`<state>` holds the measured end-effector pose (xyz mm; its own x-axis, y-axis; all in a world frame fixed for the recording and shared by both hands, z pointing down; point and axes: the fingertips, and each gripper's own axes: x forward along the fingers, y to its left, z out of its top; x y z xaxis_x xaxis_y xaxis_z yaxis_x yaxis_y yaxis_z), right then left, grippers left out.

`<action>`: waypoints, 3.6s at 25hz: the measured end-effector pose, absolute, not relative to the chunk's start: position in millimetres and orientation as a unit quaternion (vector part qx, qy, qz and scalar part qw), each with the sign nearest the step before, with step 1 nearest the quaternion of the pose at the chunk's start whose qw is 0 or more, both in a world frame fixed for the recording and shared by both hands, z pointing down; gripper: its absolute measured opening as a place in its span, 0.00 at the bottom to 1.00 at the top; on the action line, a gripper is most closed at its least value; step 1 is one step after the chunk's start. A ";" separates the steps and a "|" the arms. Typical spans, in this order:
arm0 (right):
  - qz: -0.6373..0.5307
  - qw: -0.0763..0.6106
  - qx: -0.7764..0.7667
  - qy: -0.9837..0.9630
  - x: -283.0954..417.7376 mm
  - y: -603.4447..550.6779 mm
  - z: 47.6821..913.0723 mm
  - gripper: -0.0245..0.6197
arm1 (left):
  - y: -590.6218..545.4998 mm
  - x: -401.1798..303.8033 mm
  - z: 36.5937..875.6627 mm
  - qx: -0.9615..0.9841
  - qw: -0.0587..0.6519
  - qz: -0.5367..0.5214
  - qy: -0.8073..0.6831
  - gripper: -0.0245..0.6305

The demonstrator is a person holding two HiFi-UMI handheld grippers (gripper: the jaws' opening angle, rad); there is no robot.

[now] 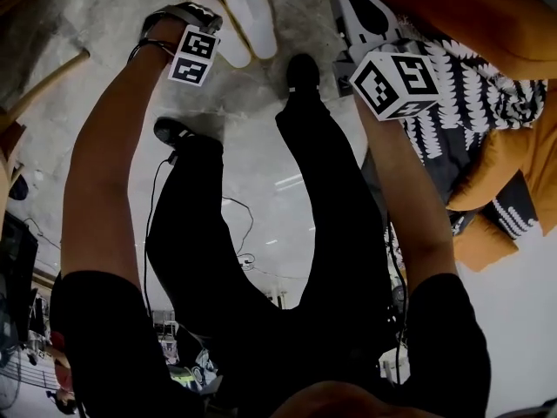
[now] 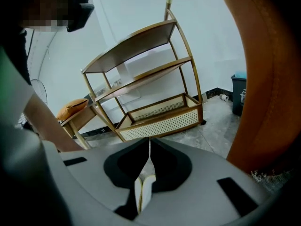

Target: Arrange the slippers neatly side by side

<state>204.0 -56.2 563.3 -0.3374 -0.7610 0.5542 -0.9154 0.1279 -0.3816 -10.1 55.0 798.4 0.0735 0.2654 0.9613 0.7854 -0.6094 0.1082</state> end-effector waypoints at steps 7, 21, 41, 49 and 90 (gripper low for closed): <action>0.324 0.111 0.537 -0.771 150.7 -76.5 471.2 0.10 | -2.8 -17.3 629.6 -0.823 0.107 -0.536 -0.157 0.07; 0.220 0.099 0.493 -0.836 84.1 -105.2 135.1 0.09 | -125.3 -51.8 149.7 -0.907 -0.118 -0.171 0.365 0.07; 0.105 -0.032 0.412 -0.905 167.4 -82.1 -174.7 0.09 | -38.7 -103.7 -163.8 -0.836 -0.008 -0.023 0.549 0.07; 0.104 -0.013 0.402 -0.910 185.2 -55.0 -162.2 0.09 | 1.6 -78.7 -160.4 -0.825 -0.040 -0.004 0.563 0.07; 0.095 0.012 0.379 -0.920 152.1 315.0 -154.5 0.09 | 353.6 -24.3 -156.9 -0.835 -0.076 0.037 0.544 0.07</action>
<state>152.1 315.0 -154.5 -0.7124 -0.6954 0.0945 -0.7000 0.6946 -0.1661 -24.3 353.6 -156.9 0.4063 -0.9135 0.0212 -0.9022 -0.3974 0.1678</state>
